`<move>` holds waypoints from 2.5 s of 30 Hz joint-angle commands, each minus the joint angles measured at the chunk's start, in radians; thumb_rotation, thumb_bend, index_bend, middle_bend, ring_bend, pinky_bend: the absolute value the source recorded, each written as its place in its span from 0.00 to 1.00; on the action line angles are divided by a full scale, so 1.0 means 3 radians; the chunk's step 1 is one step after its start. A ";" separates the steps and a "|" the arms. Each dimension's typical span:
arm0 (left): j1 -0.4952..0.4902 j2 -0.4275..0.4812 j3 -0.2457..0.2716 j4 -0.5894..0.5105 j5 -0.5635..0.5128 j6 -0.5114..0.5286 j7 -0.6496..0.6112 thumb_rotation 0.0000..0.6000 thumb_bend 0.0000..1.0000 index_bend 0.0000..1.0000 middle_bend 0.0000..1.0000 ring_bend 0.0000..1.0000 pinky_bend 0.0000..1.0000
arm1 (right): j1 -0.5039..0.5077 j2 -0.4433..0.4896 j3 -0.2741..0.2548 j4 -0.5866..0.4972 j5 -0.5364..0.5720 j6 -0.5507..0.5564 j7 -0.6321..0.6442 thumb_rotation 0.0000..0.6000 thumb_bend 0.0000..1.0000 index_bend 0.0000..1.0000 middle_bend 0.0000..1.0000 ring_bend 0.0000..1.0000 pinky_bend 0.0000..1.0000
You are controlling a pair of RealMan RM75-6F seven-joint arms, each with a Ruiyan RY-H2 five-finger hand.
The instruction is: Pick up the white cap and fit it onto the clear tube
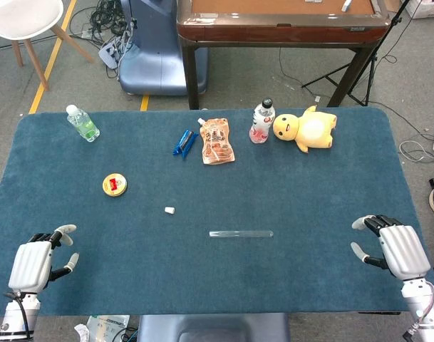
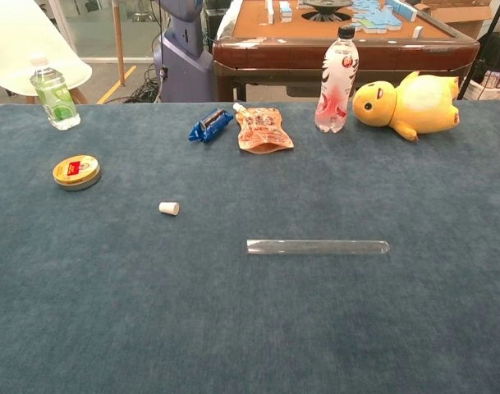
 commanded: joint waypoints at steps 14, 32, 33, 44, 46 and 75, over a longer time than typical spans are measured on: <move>-0.0055 0.0044 -0.0076 0.0076 -0.0015 -0.0040 -0.0086 1.00 0.29 0.30 0.47 0.44 0.31 | -0.0008 0.0030 0.0039 -0.0041 0.0004 0.0080 -0.0020 1.00 0.28 0.43 0.45 0.37 0.44; -0.0941 0.0071 -0.0451 0.0558 -0.0110 -0.1091 -0.0511 1.00 0.29 0.35 0.87 0.85 0.89 | -0.0013 0.0118 0.0275 -0.0260 0.0236 0.0266 -0.0342 1.00 0.28 0.43 0.47 0.38 0.44; -0.1010 0.0032 -0.0473 0.0601 -0.0125 -0.1166 -0.0560 1.00 0.29 0.36 0.92 0.90 0.95 | -0.0010 0.0119 0.0283 -0.0273 0.0249 0.0265 -0.0354 1.00 0.28 0.43 0.47 0.39 0.44; -0.1676 -0.0104 -0.0489 0.0756 -0.0387 -0.2164 -0.0666 1.00 0.56 0.36 1.00 1.00 1.00 | 0.0029 0.0098 0.0323 -0.0301 0.0375 0.0190 -0.0458 1.00 0.28 0.43 0.51 0.47 0.44; -0.1804 -0.0131 -0.0471 0.0769 -0.0450 -0.2352 -0.0604 1.00 0.60 0.33 1.00 1.00 1.00 | 0.0042 0.0093 0.0332 -0.0294 0.0410 0.0159 -0.0459 1.00 0.28 0.43 0.53 0.48 0.44; -0.2566 -0.0781 -0.0202 0.1349 -0.1412 -0.2889 0.0000 1.00 0.64 0.21 1.00 1.00 1.00 | 0.0011 0.0076 0.0303 -0.0191 0.0537 0.0090 -0.0394 1.00 0.28 0.43 0.55 0.50 0.44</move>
